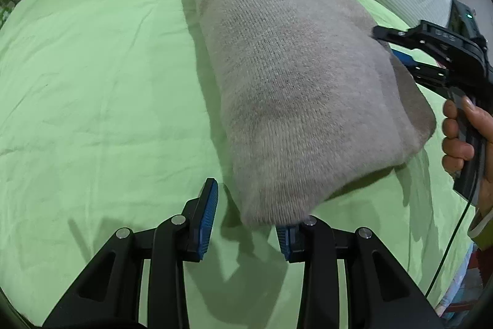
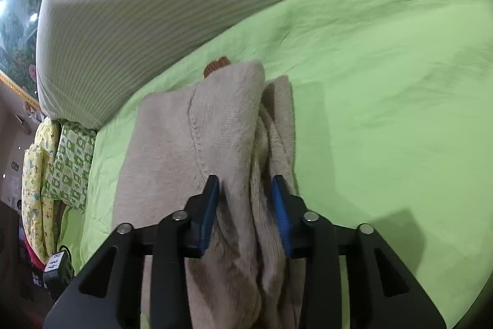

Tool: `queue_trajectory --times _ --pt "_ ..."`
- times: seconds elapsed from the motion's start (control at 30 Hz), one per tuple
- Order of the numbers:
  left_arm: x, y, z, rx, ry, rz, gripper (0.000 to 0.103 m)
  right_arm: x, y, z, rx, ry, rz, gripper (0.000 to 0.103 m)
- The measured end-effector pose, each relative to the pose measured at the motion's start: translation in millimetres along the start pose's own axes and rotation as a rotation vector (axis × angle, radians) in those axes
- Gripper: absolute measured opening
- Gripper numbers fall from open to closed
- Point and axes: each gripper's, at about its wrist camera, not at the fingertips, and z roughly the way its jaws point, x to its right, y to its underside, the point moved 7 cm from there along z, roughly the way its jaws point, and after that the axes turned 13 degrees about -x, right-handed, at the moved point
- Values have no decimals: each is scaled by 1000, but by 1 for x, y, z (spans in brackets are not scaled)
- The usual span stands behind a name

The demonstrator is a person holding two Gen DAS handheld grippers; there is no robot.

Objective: Fold small clothes

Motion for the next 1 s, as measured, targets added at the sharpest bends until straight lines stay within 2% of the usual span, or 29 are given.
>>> queue_trajectory --times 0.03,0.2,0.27,0.3,0.37,0.5,0.73,0.77,0.8,0.83,0.93,1.0 --pt "5 -2 0 0 1 4 36 0 3 -8 15 5 -3 47" --pt "-4 15 -26 14 -9 8 37 2 33 -44 62 -41 5 47" --pt "6 20 -29 33 -26 4 41 1 49 -49 62 -51 -8 47" --pt "4 22 -34 41 -33 6 47 -1 59 -50 54 -46 -23 47" --pt "4 26 -37 46 -41 6 49 -3 74 -46 22 -19 -54 47" --pt "28 18 -13 28 -53 18 49 -9 94 -35 -30 34 -116 47" --pt "39 3 12 16 -113 26 46 -14 96 -14 -79 85 -218 47" --pt "37 0 16 11 -122 12 45 -12 96 -12 -83 95 -223 45" --pt "34 -2 18 11 -116 -3 42 -10 95 -10 -85 111 -228 33" --pt "32 -3 19 10 -102 -14 38 -8 95 -8 -94 120 -224 17" --pt "31 -1 18 11 -67 -14 29 -6 94 -16 -79 98 -213 9" --pt "34 0 18 13 -74 3 26 -8 92 -29 -42 91 -216 8"
